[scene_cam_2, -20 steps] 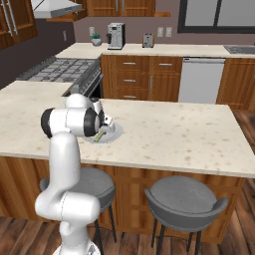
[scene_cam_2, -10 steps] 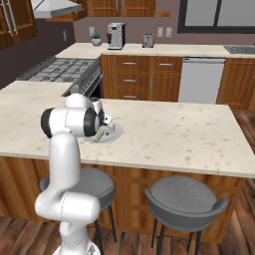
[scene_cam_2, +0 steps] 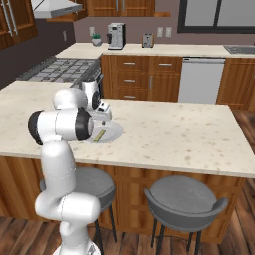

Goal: Retrieve the butter from the fridge and place it on a plate on the dining table. Then retrieve the butter knife by the fridge and place it near the plate.

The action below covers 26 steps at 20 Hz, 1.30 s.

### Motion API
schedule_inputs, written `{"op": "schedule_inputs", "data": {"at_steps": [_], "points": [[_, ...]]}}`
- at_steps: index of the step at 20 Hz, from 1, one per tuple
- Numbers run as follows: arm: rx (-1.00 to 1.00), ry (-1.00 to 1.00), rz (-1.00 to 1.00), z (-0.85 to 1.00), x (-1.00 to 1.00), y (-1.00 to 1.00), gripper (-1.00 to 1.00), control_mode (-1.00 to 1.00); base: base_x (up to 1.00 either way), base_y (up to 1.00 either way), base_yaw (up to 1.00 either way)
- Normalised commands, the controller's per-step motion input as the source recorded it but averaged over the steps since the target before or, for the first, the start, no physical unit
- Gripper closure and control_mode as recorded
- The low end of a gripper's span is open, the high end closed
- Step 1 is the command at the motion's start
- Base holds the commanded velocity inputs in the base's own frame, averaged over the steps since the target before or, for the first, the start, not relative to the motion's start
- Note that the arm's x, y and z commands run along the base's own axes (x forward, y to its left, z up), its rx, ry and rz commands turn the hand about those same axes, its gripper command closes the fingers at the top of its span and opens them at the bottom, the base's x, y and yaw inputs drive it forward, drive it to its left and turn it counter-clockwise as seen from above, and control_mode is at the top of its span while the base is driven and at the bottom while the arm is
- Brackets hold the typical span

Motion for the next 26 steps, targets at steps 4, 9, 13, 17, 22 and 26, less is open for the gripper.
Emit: {"op": "schedule_inputs", "data": {"at_steps": [4,9,13,17,22,26], "points": [[0.00,0.01,0.02,1.00,-0.92,0.00,-1.00,-1.00,0.00,0.00,0.00],[0.00,-0.03,0.03,0.85,-0.93,-0.03,-1.00,-1.00,0.00,0.00,0.00],[0.01,-0.09,0.05,0.87,-0.99,-0.07,-1.00,-1.00,0.00,0.00,0.00],[0.06,-0.16,0.03,0.46,-1.00,-0.09,-1.00,-1.00,0.00,0.00,0.00],[0.05,-0.34,0.23,0.04,-1.00,-0.28,-1.00,-1.00,0.00,0.00,0.00],[0.00,0.08,0.08,0.11,-1.00,-0.24,-1.00,-1.00,0.00,0.00,0.00]]}}
